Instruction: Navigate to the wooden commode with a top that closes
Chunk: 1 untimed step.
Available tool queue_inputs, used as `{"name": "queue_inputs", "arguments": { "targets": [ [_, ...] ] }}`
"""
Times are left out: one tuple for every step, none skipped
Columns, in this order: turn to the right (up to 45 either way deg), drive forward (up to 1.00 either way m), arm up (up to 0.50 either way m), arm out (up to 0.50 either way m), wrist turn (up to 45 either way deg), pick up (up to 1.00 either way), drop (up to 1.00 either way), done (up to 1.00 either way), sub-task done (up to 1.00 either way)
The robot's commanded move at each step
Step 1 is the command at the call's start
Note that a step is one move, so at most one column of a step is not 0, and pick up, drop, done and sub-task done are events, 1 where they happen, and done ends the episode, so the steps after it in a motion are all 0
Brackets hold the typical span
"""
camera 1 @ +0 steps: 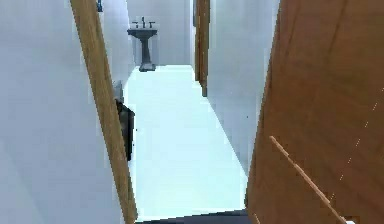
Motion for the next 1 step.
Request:
{"name": "queue_inputs", "arguments": {
  "targets": [
    [0.0, 1.00, 0.00, 0.00, 0.0, 0.00, 0.00, 0.00, 0.00]
  ]
}}
